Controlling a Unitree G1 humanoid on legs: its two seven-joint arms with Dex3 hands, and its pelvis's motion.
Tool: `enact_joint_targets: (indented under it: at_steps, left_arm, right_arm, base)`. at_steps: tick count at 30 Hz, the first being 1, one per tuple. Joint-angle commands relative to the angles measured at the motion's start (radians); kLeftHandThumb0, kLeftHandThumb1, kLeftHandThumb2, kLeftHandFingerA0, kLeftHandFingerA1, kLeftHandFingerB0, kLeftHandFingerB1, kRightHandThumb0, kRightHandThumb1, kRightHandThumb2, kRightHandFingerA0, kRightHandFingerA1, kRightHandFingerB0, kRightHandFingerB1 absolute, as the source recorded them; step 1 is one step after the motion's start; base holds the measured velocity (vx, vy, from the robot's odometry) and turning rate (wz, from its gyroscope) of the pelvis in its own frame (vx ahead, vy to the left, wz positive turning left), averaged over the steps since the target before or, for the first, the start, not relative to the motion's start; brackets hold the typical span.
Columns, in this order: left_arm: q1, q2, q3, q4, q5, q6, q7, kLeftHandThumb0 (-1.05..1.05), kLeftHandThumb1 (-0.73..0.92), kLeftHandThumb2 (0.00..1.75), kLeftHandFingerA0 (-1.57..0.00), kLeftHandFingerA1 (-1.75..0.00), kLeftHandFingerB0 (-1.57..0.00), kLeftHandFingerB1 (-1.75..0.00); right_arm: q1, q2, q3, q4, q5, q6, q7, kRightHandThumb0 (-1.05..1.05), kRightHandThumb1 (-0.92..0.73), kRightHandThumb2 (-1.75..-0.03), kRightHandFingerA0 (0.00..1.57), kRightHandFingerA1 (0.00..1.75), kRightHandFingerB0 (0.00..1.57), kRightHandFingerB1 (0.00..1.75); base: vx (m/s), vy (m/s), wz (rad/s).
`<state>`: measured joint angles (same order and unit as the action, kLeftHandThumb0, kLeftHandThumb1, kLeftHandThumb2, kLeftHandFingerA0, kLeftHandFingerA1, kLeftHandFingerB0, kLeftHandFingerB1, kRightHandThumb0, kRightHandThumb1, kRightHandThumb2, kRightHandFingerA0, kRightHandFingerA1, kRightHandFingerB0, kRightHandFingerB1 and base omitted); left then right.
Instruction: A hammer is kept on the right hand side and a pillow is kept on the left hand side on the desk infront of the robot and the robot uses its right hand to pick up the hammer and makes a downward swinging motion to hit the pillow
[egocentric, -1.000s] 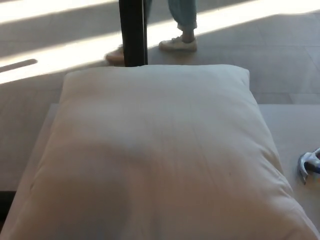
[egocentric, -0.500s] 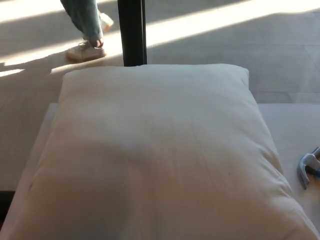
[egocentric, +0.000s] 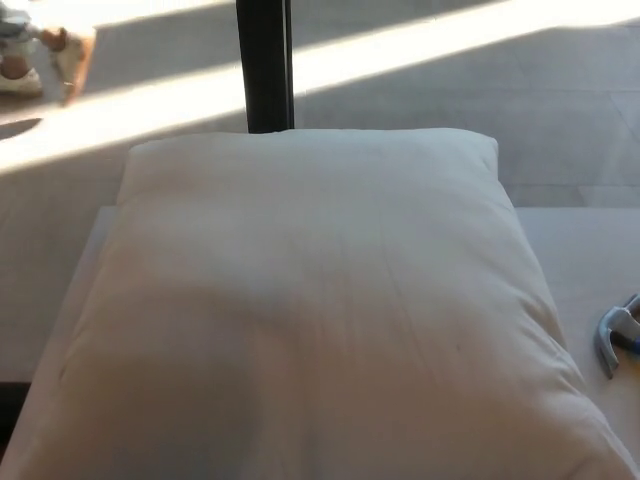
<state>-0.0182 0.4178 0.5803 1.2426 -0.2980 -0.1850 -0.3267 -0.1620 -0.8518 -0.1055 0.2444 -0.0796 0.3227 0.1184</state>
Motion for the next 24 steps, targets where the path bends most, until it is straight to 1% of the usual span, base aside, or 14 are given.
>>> enact_joint_targets:
  at_steps: [1,2,3,8,10,11,13,16,19,20,21,22,23,24]
  left_arm:
    - [-0.001,0.03,0.009,-0.002,-0.016,-0.024,0.013,-0.6,0.74,0.62,-0.66,-0.56,-0.59,-0.48]
    - [-0.001,0.03,0.008,-0.001,-0.015,-0.028,0.013,-0.6,0.73,0.62,-0.66,-0.56,-0.59,-0.48]
    - [-0.001,0.029,0.009,-0.001,-0.017,-0.024,0.01,-0.61,0.73,0.62,-0.66,-0.57,-0.59,-0.49]
    - [-0.004,0.032,0.015,0.01,-0.021,-0.018,0.01,-0.6,0.72,0.61,-0.66,-0.56,-0.59,-0.48]
    - [-0.001,0.03,0.021,0.016,-0.027,-0.013,0.008,-0.61,0.74,0.62,-0.65,-0.55,-0.57,-0.47]
    - [-0.001,0.03,0.025,0.019,-0.03,-0.011,0.008,-0.62,0.73,0.61,-0.66,-0.57,-0.56,-0.48]
    - [0.001,0.031,0.029,0.026,-0.034,-0.006,0.005,-0.61,0.74,0.62,-0.64,-0.56,-0.52,-0.47]
    - [0.015,0.032,0.028,0.021,-0.03,0.004,0.036,-0.61,0.74,0.62,-0.64,-0.56,-0.54,-0.5]
    - [0.019,0.031,0.02,0.011,-0.019,0.012,0.086,-0.61,0.73,0.62,-0.7,-0.58,-0.58,-0.52]
    - [0.018,0.032,0.02,0.012,-0.018,0.016,0.09,-0.61,0.73,0.62,-0.7,-0.59,-0.59,-0.53]
    - [0.016,0.035,0.021,0.019,-0.018,0.019,0.096,-0.59,0.73,0.62,-0.72,-0.59,-0.61,-0.54]
    - [0.015,0.036,0.024,0.026,-0.019,0.012,0.098,-0.57,0.73,0.62,-0.74,-0.61,-0.59,-0.55]
    - [0.018,0.035,0.025,0.025,-0.019,0.007,0.1,-0.57,0.73,0.62,-0.74,-0.61,-0.59,-0.55]
    - [0.021,0.036,0.024,0.027,-0.018,0.005,0.101,-0.57,0.73,0.62,-0.71,-0.59,-0.57,-0.54]
  right_arm:
    - [-0.002,0.17,-0.643,0.133,0.441,0.072,-0.086,-0.9,-0.73,-1.0,0.0,0.08,0.04,0.08]
    - [-0.024,0.182,-0.711,0.171,0.484,0.084,-0.113,-0.73,-0.62,-0.9,0.0,0.1,0.0,0.14]
    - [-0.03,0.188,-0.751,0.196,0.493,0.092,-0.15,-0.52,-0.89,-0.66,0.0,0.08,0.0,0.23]
    - [0.007,0.223,-0.845,0.348,0.523,-0.032,-0.191,-0.59,-0.84,-0.92,0.0,0.0,0.0,0.01]
    - [-0.012,0.226,-0.877,0.459,0.531,-0.044,-0.249,-0.51,-0.72,-0.91,0.0,0.15,0.01,0.16]
    - [-0.009,0.231,-0.89,0.484,0.533,-0.042,-0.263,-0.48,-0.85,-0.65,0.0,0.13,0.0,0.19]
    - [-0.004,0.252,-0.924,0.523,0.552,-0.053,-0.274,-0.47,-0.87,-0.65,0.0,0.03,0.0,0.11]
    - [-0.014,0.286,-1.015,0.637,0.638,-0.086,-0.261,-0.77,-0.56,-0.83,0.0,0.11,0.0,0.04]
    - [-0.042,0.302,-1.05,0.699,0.658,-0.107,-0.267,-0.76,-0.65,-0.94,0.0,0.3,0.0,0.12]
    - [-0.039,0.309,-1.044,0.699,0.647,-0.113,-0.263,-0.61,-0.88,-0.67,0.0,0.22,0.0,0.15]
    - [-0.033,0.328,-1.039,0.697,0.632,-0.126,-0.265,-0.7,-0.63,-0.95,0.0,0.3,0.0,0.14]
    - [-0.029,0.355,-1.039,0.698,0.623,-0.142,-0.277,-0.6,-0.84,-0.66,0.02,0.44,0.06,0.26]
    - [-0.023,0.375,-1.032,0.696,0.61,-0.154,-0.277,-0.6,-0.84,-0.66,0.02,0.44,0.06,0.26]
    - [-0.02,0.383,-1.023,0.714,0.591,-0.161,-0.277,-0.64,-0.61,-0.98,0.0,0.49,0.04,0.35]
  base:
    - [0.0,0.0,0.0]
    - [0.0,0.0,0.0]
    - [0.0,0.0,0.0]
    - [0.0,0.0,0.0]
    - [0.0,0.0,0.0]
    - [0.0,0.0,0.0]
    - [0.0,0.0,0.0]
    - [0.0,0.0,0.0]
    - [0.0,0.0,0.0]
    - [0.0,0.0,0.0]
    - [0.0,0.0,0.0]
    - [0.0,0.0,0.0]
    - [0.0,0.0,0.0]
    - [0.0,0.0,0.0]
